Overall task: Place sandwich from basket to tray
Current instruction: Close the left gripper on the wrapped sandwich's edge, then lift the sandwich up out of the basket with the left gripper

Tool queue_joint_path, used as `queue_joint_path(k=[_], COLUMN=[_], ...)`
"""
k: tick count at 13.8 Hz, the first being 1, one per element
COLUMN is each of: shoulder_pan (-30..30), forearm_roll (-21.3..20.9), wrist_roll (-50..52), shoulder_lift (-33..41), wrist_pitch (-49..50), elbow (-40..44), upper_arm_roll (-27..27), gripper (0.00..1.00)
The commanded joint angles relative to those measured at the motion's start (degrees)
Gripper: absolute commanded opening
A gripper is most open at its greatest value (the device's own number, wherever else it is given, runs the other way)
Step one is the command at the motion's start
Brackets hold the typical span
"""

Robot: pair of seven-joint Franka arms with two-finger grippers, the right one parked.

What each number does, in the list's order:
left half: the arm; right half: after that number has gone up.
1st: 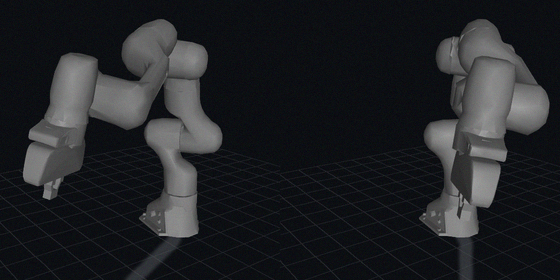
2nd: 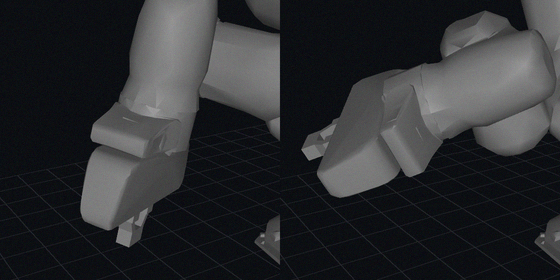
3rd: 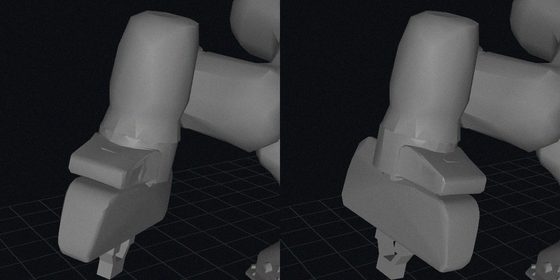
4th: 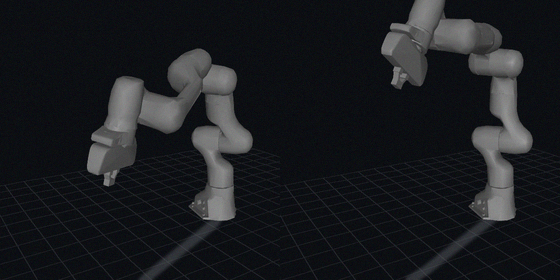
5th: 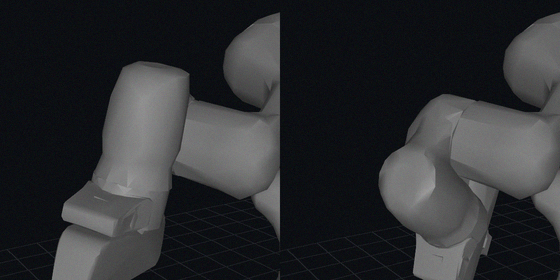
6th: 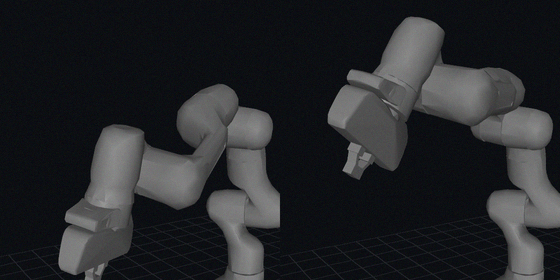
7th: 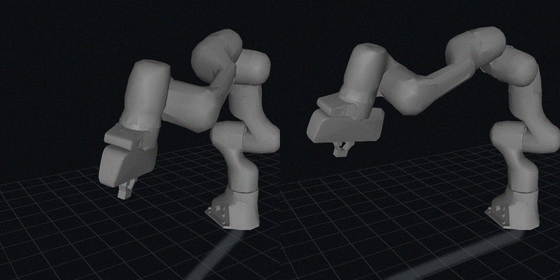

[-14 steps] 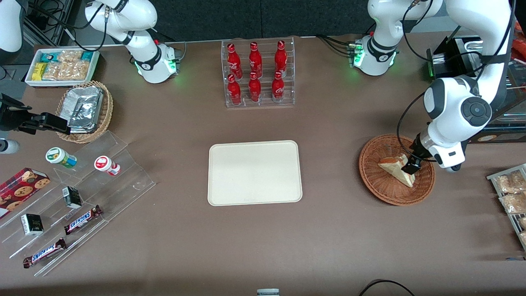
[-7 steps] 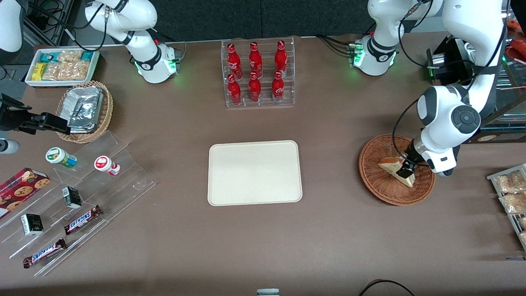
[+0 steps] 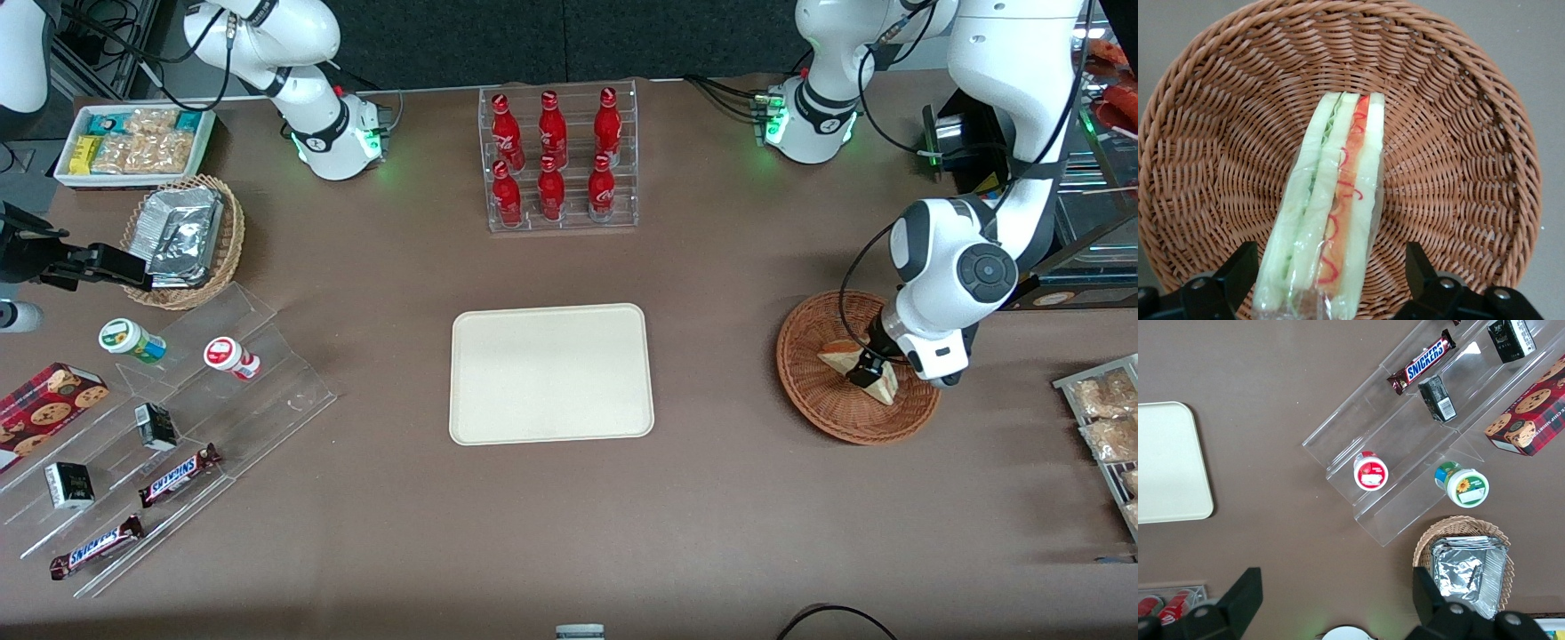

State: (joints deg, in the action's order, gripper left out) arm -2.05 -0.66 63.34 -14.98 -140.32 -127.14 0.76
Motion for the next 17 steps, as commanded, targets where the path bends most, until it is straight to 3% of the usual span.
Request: queue_joint_path(k=[1, 2, 3, 8, 12, 17], shoulder_pan=[-0.3, -0.3, -0.3, -0.4, -6.1, -13.2], forearm_roll=[-0.8, -0.9, -1.7, -5.6, -5.8, -5.5], wrist_roll=[-0.1, -0.2, -0.5, -1.6, -3.4, -5.5], shoulder_lift=[0.0, 0.0, 0.0, 3.9, 4.6, 3.9], wrist_pitch=[-1.0, -0.9, -0.4, 12.5, 29.9, 37.7], elbow=[-0.2, -0.2, -0.2, 4.0, 15.1, 25.1], upper_arm_roll=[-0.2, -0.3, -0.3, 0.0, 0.0, 0.1], gripper=[0.33, 0.12, 0.00, 0.00, 0.00, 0.00])
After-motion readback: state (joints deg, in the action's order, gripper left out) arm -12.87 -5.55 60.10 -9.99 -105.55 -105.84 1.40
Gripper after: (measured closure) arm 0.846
